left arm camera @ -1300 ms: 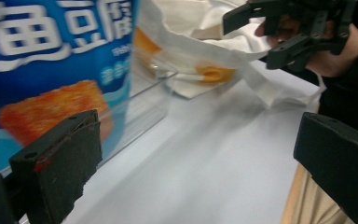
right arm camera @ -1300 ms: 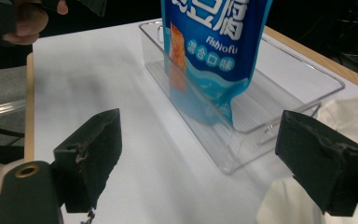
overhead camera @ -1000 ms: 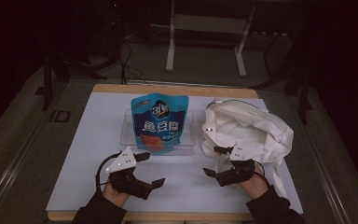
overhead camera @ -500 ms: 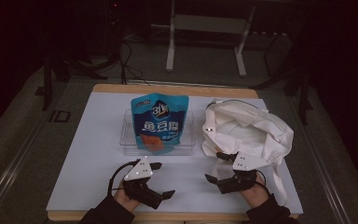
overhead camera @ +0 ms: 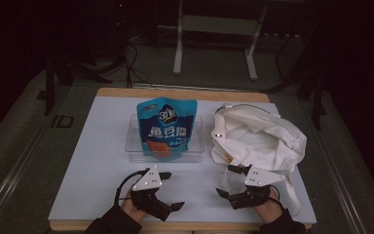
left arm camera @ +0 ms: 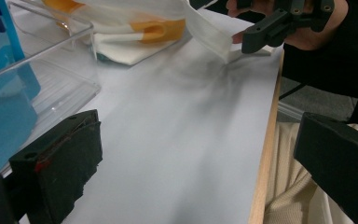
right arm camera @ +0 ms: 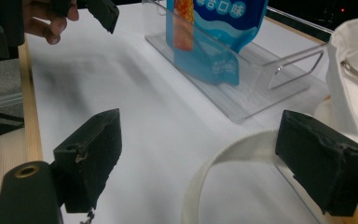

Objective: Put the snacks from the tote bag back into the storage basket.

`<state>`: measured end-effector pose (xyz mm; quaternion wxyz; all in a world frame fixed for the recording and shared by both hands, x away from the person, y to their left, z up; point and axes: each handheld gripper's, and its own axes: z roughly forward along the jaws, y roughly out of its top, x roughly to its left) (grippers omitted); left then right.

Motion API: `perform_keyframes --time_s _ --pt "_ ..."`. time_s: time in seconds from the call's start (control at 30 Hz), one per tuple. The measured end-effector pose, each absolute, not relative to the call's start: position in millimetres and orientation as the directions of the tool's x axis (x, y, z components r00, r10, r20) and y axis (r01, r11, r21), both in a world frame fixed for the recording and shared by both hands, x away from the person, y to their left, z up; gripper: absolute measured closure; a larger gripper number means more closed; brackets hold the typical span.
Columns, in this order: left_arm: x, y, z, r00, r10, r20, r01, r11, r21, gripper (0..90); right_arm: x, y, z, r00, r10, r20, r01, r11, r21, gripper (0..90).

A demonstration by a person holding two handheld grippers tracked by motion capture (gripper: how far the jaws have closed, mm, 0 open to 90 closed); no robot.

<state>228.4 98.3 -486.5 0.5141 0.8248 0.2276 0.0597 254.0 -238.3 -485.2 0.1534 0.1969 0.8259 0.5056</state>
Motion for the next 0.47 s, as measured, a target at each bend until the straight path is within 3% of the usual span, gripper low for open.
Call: perform_keyframes --time_s 0.47 --pt "230 101 -489 0.889 0.429 -0.157 0.326 -0.355 0.876 1.4 258 -244 -497 -0.875 0.483 -0.030 0.202 0.421 0.884 14.4"
